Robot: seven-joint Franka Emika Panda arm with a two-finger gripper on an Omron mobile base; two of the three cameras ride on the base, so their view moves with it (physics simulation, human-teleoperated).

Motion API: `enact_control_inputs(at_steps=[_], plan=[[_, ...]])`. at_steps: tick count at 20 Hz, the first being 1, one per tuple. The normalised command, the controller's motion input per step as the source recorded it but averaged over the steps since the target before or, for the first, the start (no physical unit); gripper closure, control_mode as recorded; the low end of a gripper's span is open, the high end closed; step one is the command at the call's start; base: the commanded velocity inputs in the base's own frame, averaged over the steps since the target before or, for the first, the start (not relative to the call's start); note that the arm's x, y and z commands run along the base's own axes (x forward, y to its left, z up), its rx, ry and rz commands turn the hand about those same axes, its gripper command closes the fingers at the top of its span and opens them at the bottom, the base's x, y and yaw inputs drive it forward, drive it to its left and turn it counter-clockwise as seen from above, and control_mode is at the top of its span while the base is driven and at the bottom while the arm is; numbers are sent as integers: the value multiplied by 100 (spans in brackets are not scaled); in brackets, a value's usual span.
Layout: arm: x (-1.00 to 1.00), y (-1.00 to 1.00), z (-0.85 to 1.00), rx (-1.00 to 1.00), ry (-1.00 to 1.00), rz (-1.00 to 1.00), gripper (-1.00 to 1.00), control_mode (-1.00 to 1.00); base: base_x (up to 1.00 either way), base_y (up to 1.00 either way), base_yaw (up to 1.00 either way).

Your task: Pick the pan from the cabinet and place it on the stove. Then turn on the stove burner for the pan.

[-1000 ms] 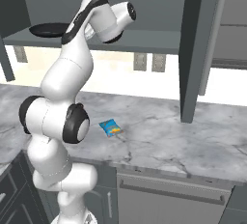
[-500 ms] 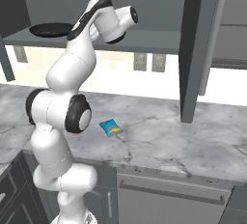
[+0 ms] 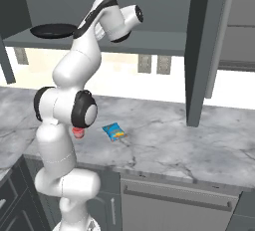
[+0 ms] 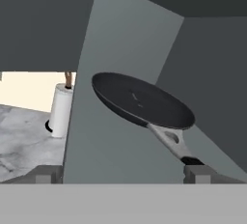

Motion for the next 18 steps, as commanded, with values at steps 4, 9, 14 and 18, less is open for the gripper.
enact_control_inputs(at_steps=[4, 9, 14, 18], plan=[[37, 0, -2, -2, 0, 0, -100, -100, 0, 0, 0], [38, 0, -2, -4, 0, 0, -100, -100, 0, 0, 0], [40, 0, -2, -4, 0, 0, -100, -100, 0, 0, 0], [40, 0, -2, -3, 0, 0, -100, -100, 0, 0, 0]])
